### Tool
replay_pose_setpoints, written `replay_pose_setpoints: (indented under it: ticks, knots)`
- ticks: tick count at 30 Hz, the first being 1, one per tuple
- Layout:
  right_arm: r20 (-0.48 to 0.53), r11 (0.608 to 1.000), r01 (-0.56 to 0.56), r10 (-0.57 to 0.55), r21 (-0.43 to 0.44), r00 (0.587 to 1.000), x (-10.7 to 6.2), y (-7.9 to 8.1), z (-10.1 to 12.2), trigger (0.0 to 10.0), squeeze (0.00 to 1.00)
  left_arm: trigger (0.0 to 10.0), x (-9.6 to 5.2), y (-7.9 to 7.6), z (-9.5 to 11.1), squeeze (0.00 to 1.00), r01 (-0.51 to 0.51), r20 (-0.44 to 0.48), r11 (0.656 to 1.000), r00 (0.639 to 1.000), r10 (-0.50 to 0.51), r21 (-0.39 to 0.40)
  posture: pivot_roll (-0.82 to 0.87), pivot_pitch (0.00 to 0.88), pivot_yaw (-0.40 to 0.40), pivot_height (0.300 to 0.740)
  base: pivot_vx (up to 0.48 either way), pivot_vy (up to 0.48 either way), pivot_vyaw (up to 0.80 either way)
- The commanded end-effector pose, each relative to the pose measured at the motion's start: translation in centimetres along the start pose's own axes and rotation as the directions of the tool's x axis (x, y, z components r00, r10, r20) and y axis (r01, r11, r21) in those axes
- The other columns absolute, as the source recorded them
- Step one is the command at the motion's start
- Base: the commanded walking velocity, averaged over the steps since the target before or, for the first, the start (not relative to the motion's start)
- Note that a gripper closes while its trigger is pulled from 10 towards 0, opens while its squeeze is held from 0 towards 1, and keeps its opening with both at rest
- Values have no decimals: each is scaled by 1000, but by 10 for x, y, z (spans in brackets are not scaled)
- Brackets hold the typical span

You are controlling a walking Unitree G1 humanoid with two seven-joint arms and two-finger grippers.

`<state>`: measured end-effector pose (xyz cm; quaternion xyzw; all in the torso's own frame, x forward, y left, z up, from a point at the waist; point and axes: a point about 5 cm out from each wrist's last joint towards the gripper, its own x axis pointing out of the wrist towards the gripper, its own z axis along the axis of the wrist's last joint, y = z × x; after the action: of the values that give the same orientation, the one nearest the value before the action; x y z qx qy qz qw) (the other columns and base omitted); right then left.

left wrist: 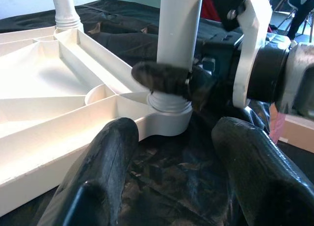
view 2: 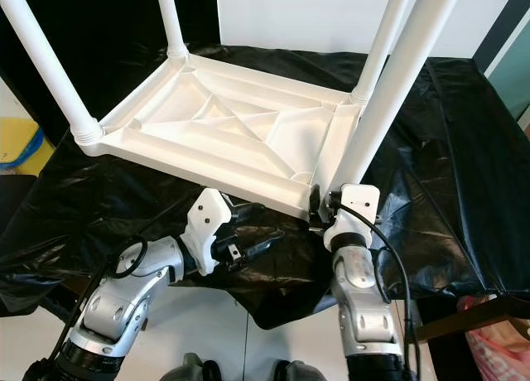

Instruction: Building children table

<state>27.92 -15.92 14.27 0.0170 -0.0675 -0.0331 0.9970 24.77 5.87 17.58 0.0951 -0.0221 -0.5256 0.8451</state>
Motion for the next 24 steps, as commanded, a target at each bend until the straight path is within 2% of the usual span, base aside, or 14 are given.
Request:
replay_pose_setpoints:
  ticks: [1,2,3,4,5,6,9,10,11,12,14,16,23,24]
  knots:
    - [4,1000,-26,26,15,1000,-3,-5,0,10000,1000,10000,1,2,-1,0,-48,-9,999,999,48,-3,-22,137,-41,740,0,0,0]
    - [8,995,-98,98,30,995,-4,-8,1,10000,1000,10000,1,3,-1,0,-49,-9,999,999,49,-2,-23,137,-40,740,0,0,0]
    - [6,986,-163,163,42,987,-4,-12,2,10000,478,10000,1,3,0,0,-50,-9,999,999,50,-1,-26,138,-37,740,0,0,0]
    - [3,974,-220,220,45,975,-4,-15,3,10000,0,10000,1,4,0,0,-50,-9,999,999,50,0,-27,139,-37,740,0,0,0]
    - [3,974,-220,220,45,975,-4,-15,3,10000,0,10000,1,4,0,0,-50,-9,999,999,50,0,-27,139,-37,740,0,0,0]
    - [-3,958,-283,284,32,959,-2,-18,3,10000,0,10000,1,4,0,0,-51,-8,999,999,51,0,-31,139,-35,740,0,0,0]
    - [-16,939,-343,344,19,939,1,-21,3,10000,0,10000,2,5,0,0,-50,-7,999,999,50,1,-31,139,-35,740,0,0,0]
    - [-26,916,-401,401,-6,916,4,-24,4,10000,0,10000,2,5,1,0,-50,-6,999,999,50,1,-32,139,-33,740,0,0,0]
    - [-26,916,-401,401,-6,916,4,-24,4,10000,0,10000,2,5,1,0,-50,-6,999,999,50,1,-32,139,-33,740,0,0,0]
    - [-43,895,-445,444,-19,895,9,-26,3,10000,0,10000,3,6,1,0,-50,-5,999,999,50,2,-31,138,-33,740,0,0,0]
    - [-43,895,-445,444,-19,895,9,-26,3,10000,0,10000,3,6,1,0,-50,-5,999,999,50,2,-31,138,-33,740,0,0,0]
    - [-71,860,-507,503,-58,862,18,-28,2,10000,0,10000,3,7,2,0,-52,-4,999,999,52,4,-26,137,-31,740,0,0,0]
    - [-111,825,-561,552,-70,826,29,-27,-3,10000,0,10000,1,7,2,0,-60,-7,998,998,60,5,-14,138,-32,740,0,0,0]
    - [-116,821,-567,558,-68,822,29,-27,-5,2118,0,10000,0,7,2,0,-62,-7,998,998,62,6,-9,140,-33,740,0,0,0]
